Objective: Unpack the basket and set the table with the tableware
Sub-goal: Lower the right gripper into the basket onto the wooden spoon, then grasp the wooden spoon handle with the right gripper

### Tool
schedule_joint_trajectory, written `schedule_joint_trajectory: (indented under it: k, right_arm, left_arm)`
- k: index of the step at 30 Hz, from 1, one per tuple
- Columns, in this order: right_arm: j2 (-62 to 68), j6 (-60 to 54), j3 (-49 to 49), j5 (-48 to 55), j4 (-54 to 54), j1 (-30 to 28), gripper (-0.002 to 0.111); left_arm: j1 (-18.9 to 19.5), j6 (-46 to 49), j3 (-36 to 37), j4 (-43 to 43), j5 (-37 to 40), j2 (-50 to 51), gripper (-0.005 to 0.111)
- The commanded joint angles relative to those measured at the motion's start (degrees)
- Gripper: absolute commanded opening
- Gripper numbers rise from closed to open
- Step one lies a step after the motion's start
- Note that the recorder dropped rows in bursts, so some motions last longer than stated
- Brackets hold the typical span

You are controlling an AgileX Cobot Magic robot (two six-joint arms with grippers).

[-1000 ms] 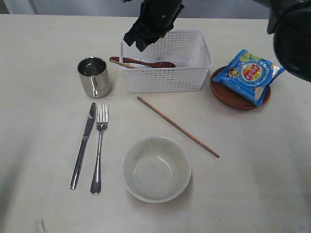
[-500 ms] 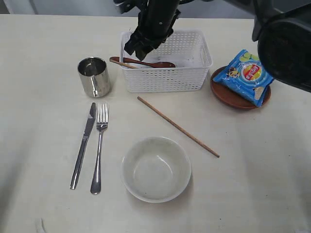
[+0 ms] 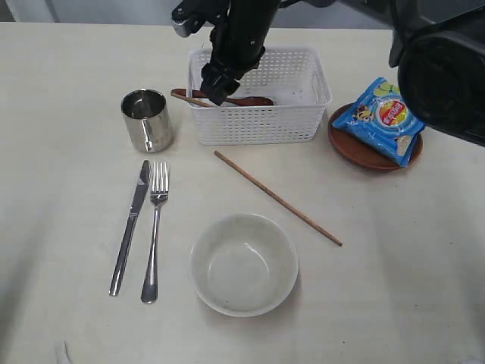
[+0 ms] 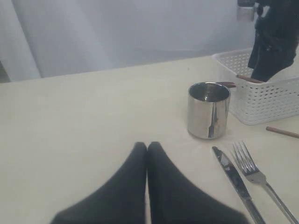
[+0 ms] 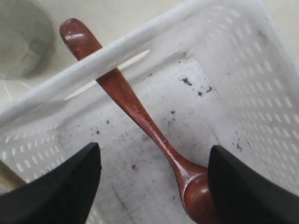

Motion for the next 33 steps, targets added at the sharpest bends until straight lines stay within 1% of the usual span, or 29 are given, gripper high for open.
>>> schedule_joint_trajectory:
  k: [1, 8, 9, 11, 13, 16, 17, 18, 21, 33]
  right_arm:
    - [1.55, -1.16, -0.45, -0.49, 0.69, -0.11, 0.063]
    - [3.98, -1.54, -0.45, -4.02, 0.05, -0.11, 0.063]
    - [4.1, -1.54, -0.45, -4.52, 0.05, -0.11, 0.062]
    - [4.62, -1.54, -0.45, -5.22, 0.05, -0.11, 0.056]
    - [5.01, -1.54, -0.45, -5.22, -0.42, -0.11, 0.042]
    - [5.26, -1.54, -0.45, -4.29, -3.52, -0.11, 0.013]
    - [5.26, -1.54, -0.45, -3.79, -4.93, -0.06, 0.005]
    - [5.26, -1.04, -0.45, -3.31, -6.91, -0.06, 0.0]
    - [5.16, 0.06, -0.45, -1.75, -10.3, -0.06, 0.0]
    - [2.79, -0.05, -0.45, 0.92, -13.28, -0.06, 0.0]
  left_arm:
    - [0.01, -0.2, 0.1, 0.24, -0.45, -0.15, 0.0]
    - [0.01, -0.2, 0.1, 0.24, -0.45, -0.15, 0.0]
    - [0.01, -0.2, 0.1, 0.24, -0.45, -0.15, 0.0]
    - [0.01, -0.2, 0.1, 0.24, -0.45, -0.15, 0.0]
    - [0.01, -0.2, 0.1, 0.24, -0.45, -0.15, 0.0]
    - [0.01, -0.2, 0.1, -0.36, -0.45, -0.15, 0.0]
    - [0.01, -0.2, 0.1, -0.36, -0.45, -0.15, 0.0]
    - [0.01, -0.2, 0.1, -0.16, -0.45, -0.15, 0.0]
    - [0.01, -0.2, 0.1, -0.16, -0.45, -0.15, 0.0]
    - [0.01, -0.2, 0.1, -0.16, -0.45, -0.15, 0.0]
